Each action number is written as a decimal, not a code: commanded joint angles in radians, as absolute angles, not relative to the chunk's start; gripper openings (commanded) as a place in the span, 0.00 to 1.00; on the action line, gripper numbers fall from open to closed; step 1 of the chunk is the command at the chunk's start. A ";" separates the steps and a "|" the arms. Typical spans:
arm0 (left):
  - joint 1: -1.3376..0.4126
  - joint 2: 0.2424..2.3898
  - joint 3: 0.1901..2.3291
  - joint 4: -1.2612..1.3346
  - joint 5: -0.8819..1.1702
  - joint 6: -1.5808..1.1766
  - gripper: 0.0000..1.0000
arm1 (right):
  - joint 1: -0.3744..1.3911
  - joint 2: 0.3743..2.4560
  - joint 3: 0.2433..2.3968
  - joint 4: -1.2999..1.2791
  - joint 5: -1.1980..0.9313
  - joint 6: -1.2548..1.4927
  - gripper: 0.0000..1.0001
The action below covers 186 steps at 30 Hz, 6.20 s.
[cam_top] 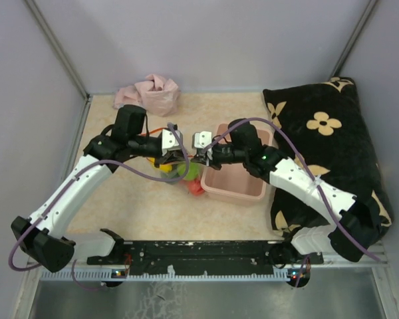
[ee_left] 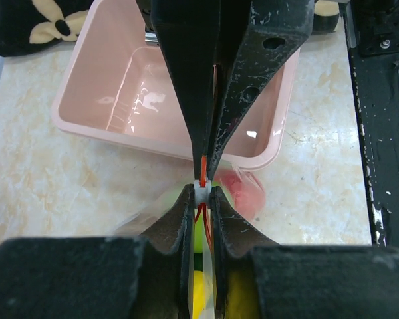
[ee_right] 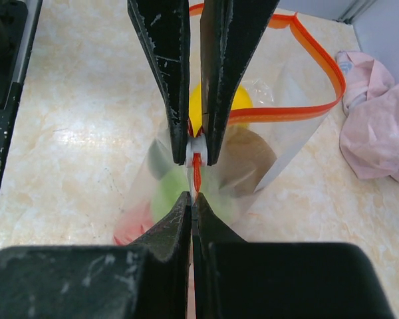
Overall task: Place the food in the zip-top bag and seal the zipper
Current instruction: Zip the zipper food storage bag at the center of the board.
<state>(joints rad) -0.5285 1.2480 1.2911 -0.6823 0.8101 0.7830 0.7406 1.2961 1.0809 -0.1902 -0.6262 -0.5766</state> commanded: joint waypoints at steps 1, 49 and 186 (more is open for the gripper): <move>-0.522 1.212 1.292 -0.694 0.779 0.782 0.03 | 0.717 1.286 1.112 -0.208 -0.646 -0.578 0.00; -0.522 1.182 1.293 -0.699 0.622 0.779 0.03 | 0.640 1.171 1.049 -0.132 -0.662 -0.456 0.00; -0.510 0.982 1.223 -0.994 -0.140 0.675 0.00 | 0.606 1.319 1.121 -0.030 -0.253 -0.321 0.00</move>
